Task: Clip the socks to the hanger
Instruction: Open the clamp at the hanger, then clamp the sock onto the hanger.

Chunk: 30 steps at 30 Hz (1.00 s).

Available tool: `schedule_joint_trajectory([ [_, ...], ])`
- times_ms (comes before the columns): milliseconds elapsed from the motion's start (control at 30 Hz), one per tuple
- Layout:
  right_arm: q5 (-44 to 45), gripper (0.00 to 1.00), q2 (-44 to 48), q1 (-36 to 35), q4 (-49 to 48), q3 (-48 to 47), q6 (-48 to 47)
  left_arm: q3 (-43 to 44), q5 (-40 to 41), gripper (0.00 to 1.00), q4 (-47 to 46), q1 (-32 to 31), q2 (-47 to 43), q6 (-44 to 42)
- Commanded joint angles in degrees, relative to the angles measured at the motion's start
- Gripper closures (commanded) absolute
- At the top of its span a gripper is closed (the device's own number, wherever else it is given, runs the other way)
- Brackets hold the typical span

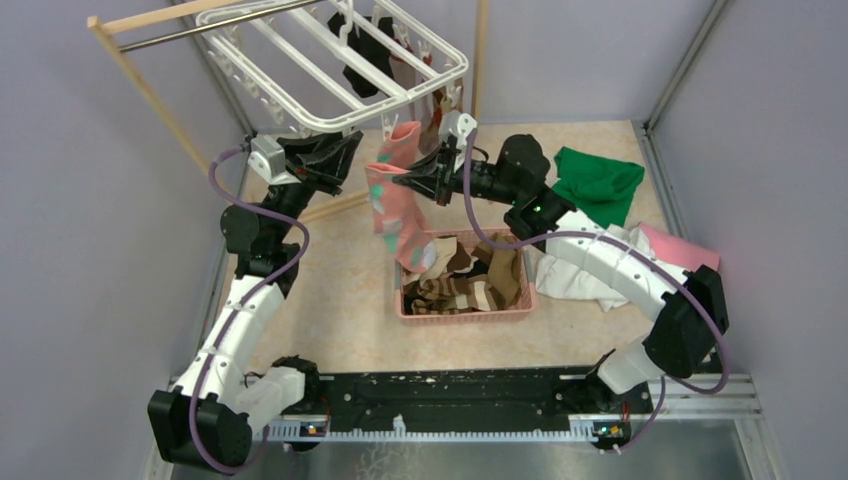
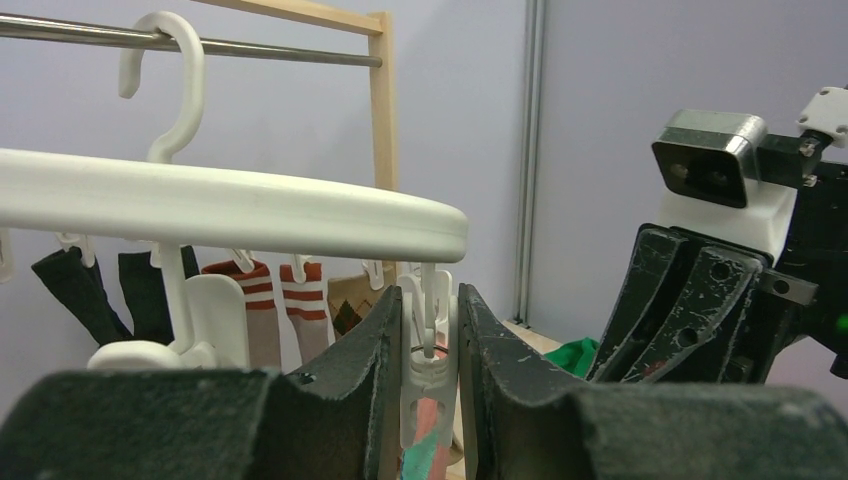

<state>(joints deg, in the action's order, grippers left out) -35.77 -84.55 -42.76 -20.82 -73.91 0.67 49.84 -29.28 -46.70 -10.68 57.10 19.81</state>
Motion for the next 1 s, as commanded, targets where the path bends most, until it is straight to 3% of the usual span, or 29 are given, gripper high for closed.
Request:
schedule_joint_trajectory([
  [0, 2.1, 1.00, -1.9, -1.3, -0.4, -5.3, 0.7, 1.5, 0.2, 0.87, -2.4, -0.3, -1.0, 0.8],
  [967, 3.8, 1.00, -6.3, -2.6, -2.9, -12.2, 2.6, 1.0, -0.6, 0.88, -3.0, -0.4, -0.8, 0.8],
])
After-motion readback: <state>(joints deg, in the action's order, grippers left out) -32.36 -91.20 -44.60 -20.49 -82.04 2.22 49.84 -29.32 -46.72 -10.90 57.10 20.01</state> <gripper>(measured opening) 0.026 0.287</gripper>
